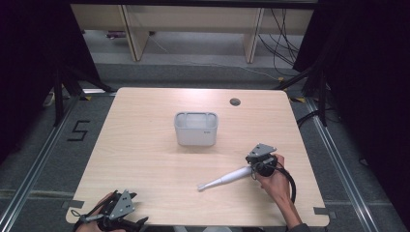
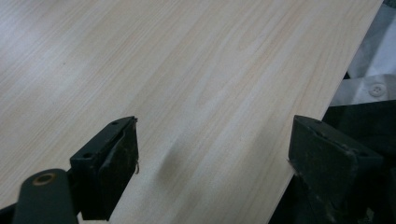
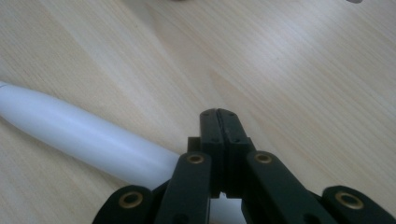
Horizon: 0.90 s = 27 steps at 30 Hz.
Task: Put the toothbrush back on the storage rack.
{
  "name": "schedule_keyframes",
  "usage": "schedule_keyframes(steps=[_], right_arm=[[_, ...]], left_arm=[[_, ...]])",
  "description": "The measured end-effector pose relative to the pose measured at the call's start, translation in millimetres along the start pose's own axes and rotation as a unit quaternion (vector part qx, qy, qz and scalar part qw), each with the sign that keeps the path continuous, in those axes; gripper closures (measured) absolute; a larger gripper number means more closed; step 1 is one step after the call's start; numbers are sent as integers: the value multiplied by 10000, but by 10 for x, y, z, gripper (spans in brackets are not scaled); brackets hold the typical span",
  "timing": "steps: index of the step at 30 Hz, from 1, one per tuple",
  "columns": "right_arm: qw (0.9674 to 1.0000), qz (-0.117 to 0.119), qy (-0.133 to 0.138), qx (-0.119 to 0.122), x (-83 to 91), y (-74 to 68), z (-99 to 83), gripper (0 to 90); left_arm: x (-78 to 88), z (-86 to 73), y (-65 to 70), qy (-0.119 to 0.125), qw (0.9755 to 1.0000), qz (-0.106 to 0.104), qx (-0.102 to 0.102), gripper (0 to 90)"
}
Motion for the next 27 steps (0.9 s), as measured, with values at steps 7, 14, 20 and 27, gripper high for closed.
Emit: schedule_keyframes(steps=[7,14,20,27], right_arm=[[9999,25,-3,144,-20,7,-7,900],[9999,47,-112,5,-14,-3,-37,900],[9999,62,-129,5,1,-7,-59,900],[9999,63,-147,-46,34,-17,-105,900]], left_arm=[[-7,7,6,73,9999,36,94,158],[-2,5,0,47,10000,46,66,158],[13,0,-14,-9,10000,31,-24,158],[10,12,1,94,9999,51,89,158]])
Point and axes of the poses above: each handheld gripper's, and its own axes: x roughly backward along the jaws, z roughly out of its top, y roughly to its right, the point moved 5 cm from there along -x, roughly forward along the jaws, and after that the axes turned 10 degrees about -x, right-handed, at the moved point
